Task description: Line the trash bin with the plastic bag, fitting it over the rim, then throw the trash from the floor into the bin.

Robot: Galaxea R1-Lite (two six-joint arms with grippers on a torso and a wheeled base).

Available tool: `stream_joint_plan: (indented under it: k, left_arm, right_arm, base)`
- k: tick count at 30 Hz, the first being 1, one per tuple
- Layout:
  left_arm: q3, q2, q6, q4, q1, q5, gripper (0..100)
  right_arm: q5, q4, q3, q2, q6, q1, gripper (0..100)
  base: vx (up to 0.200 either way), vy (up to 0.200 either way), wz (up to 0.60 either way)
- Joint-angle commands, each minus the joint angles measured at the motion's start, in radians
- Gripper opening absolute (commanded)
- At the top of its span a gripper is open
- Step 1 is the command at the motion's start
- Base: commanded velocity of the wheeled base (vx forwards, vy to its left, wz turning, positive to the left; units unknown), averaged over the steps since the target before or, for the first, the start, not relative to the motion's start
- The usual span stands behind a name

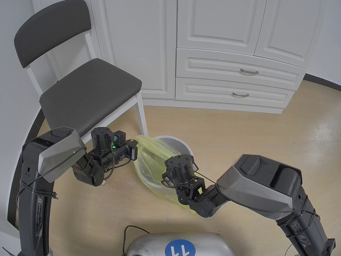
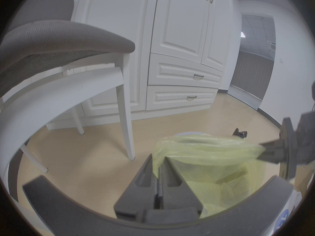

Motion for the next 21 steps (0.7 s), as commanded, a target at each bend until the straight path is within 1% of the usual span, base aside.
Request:
stream_joint_plan:
  k: [1,2,3,7,11,13,14,15,18,19,20,21]
  left_arm:
    - [-0.010,0.042,0.006,0.010,0.015,-0.005,0]
    - [-0.021,0.055,0.010,0.015,0.019,-0.008,0]
    - [-0.028,0.066,0.014,0.019,0.024,-0.008,100]
    - [-0.036,0.077,0.043,0.054,0.046,-0.011,100]
    - [-0.033,0.066,0.065,0.058,0.061,-0.011,100]
    - [-0.025,0.057,0.094,0.056,0.075,-0.013,100]
    - [-0.025,0.057,0.094,0.056,0.075,-0.013,100]
    - [-0.013,0.043,0.112,0.058,0.081,-0.028,100]
    - [0.034,0.012,0.129,0.056,0.090,-0.085,100]
    - [0.034,0.012,0.129,0.056,0.090,-0.085,100]
    - [0.056,-0.009,0.141,0.056,0.092,-0.108,100]
    - [0.068,-0.021,0.148,0.056,0.092,-0.114,100]
  right_arm:
    - [0.005,0.029,-0.076,0.011,0.001,-0.031,0]
    - [0.005,0.043,-0.099,0.017,0.002,-0.039,0]
    - [0.007,0.053,-0.122,0.023,0.004,-0.043,0]
    - [0.010,0.078,-0.232,0.064,0.005,-0.062,0]
    - [0.013,0.110,-0.330,0.103,0.005,-0.066,0]
    - [0.018,0.153,-0.407,0.133,0.010,-0.069,0]
    - [0.018,0.153,-0.407,0.133,0.010,-0.069,0]
    - [0.024,0.184,-0.473,0.159,0.016,-0.074,0]
    - [0.025,0.228,-0.586,0.207,0.017,-0.082,0]
    - [0.025,0.228,-0.586,0.207,0.017,-0.082,0]
    - [0.027,0.254,-0.591,0.233,0.017,-0.091,0]
    - [0.034,0.271,-0.591,0.233,0.016,-0.095,0]
  base:
    - [0.000,0.000,0.00]
    - [0.000,0.000,0.00]
    - [0.000,0.000,0.00]
    - [0.000,0.000,0.00]
    - [0.000,0.000,0.00]
    - [0.000,0.000,0.00]
    - [0.000,0.000,0.00]
    - [0.000,0.000,0.00]
    - [0.000,0.000,0.00]
    - [0.000,0.000,0.00]
    - [0.000,0.000,0.00]
    - [0.000,0.000,0.00]
